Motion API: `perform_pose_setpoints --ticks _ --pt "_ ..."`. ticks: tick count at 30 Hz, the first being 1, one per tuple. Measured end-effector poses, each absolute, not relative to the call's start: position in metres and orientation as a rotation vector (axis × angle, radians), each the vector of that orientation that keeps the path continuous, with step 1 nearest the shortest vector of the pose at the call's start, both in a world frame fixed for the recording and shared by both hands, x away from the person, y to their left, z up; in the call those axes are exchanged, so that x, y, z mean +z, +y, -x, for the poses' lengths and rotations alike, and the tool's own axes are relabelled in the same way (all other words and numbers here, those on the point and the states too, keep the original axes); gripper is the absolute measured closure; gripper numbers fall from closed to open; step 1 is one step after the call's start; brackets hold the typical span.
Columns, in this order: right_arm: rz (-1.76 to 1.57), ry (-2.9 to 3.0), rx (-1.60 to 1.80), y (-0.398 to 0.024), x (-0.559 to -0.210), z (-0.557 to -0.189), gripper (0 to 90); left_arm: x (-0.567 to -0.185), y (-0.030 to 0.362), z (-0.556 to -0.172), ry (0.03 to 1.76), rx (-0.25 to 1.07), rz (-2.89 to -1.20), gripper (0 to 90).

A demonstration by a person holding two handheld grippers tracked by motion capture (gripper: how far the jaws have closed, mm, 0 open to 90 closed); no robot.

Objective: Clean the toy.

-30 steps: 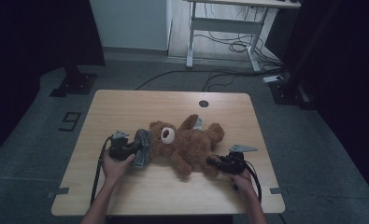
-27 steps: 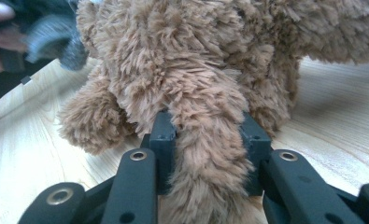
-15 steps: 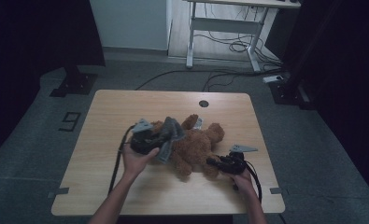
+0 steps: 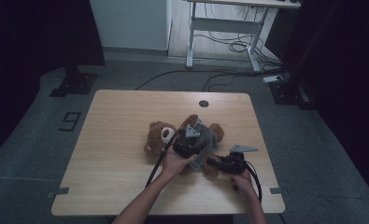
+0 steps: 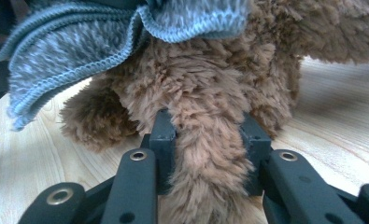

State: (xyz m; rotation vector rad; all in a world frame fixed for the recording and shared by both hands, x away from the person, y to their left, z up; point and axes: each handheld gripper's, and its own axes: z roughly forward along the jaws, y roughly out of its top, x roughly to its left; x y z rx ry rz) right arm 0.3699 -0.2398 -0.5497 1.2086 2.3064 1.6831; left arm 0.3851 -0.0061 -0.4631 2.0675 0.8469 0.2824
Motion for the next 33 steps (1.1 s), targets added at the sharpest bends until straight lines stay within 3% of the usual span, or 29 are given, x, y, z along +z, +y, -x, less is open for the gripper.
perform_pose_setpoints --ticks 9,33 --pt "-1.201 2.316 1.673 -0.239 -0.549 -0.370 66.0 -0.458 0.036 -0.382 0.904 0.411 -2.071 74.3" --pt "-1.192 2.330 1.679 -0.238 -0.550 -0.370 65.4 -0.459 0.124 -0.364 0.987 0.421 -1.903 74.2"
